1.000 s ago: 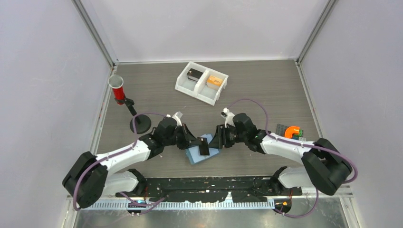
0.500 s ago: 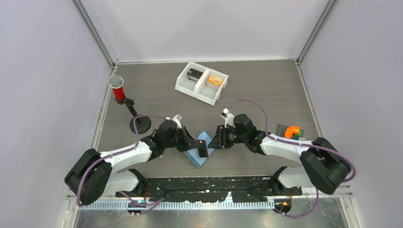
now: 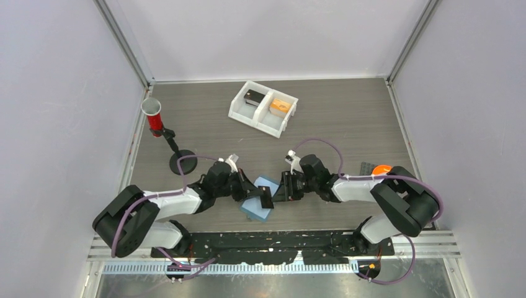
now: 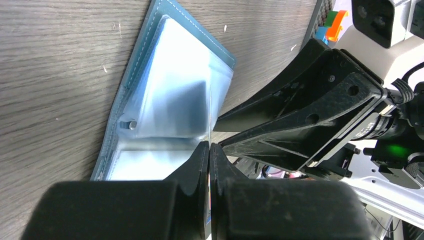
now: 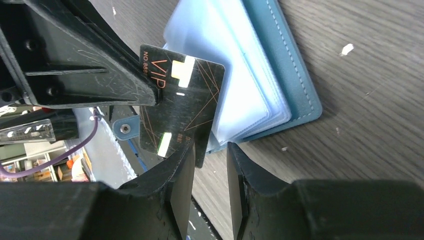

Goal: Take the credit cards out of the card holder
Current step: Remove the credit card from the card holder.

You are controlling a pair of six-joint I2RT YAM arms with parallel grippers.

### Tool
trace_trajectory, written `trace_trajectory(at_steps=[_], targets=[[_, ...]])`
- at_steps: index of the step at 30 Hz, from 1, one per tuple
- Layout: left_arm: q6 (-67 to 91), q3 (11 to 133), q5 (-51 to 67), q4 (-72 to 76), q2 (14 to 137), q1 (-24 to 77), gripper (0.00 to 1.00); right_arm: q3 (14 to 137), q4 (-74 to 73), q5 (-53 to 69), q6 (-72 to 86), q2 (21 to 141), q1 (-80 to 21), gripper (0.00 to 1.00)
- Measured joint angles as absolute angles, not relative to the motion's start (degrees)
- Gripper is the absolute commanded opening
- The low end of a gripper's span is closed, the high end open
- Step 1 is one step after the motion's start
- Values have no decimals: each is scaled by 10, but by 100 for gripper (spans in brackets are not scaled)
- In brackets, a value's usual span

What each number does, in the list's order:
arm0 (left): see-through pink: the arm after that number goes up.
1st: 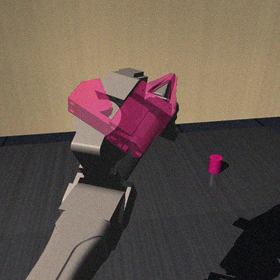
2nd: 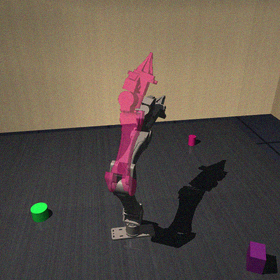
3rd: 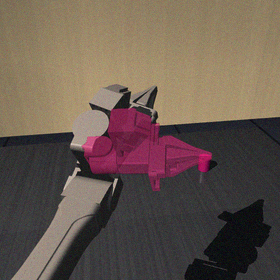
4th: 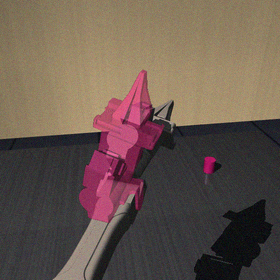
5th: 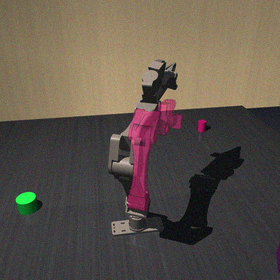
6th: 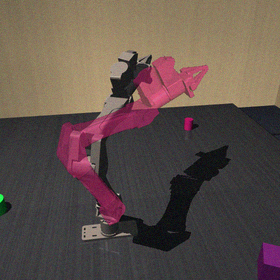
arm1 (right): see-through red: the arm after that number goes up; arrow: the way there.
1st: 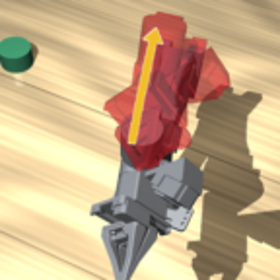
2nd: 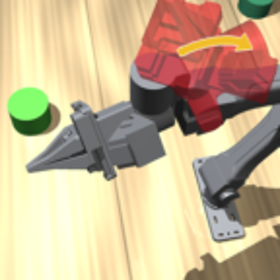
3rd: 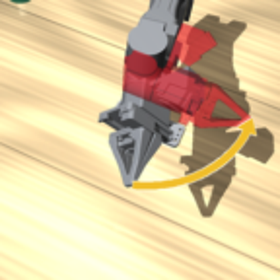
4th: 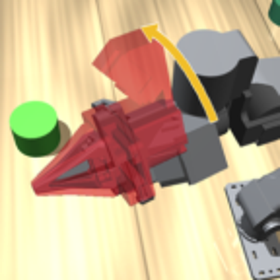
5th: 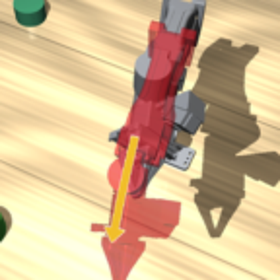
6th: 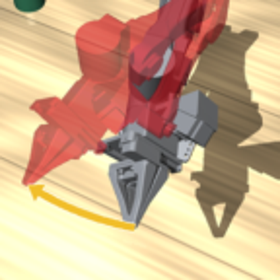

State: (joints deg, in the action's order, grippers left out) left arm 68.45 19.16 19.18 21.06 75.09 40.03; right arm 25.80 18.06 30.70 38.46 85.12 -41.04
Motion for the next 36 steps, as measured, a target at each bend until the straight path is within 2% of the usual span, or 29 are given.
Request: trace_trajectory(at_steps=[1,3,4,6,8,12,14,19,31,36], targets=[[686,189,192,212,748,400,0,258,182,307,388,848,-410,41],[689,182,189,210,726,400,0,258,177,307,394,831,-410,55],[689,179,184,204,706,400,0,258,174,306,396,814,-410,65],[689,178,174,193,663,400,0,257,170,301,405,769,-410,77],[688,180,157,178,607,400,0,257,170,294,412,716,-410,83],[689,185,121,153,504,401,0,259,168,278,421,645,-410,86],[689,185,103,146,460,401,0,261,167,270,426,626,-410,84],[691,184,82,146,391,401,0,277,182,292,449,624,-410,68],[710,142,70,154,318,401,0,303,280,371,482,674,-413,43],[712,138,71,150,308,401,1,317,301,387,483,706,-415,8]])
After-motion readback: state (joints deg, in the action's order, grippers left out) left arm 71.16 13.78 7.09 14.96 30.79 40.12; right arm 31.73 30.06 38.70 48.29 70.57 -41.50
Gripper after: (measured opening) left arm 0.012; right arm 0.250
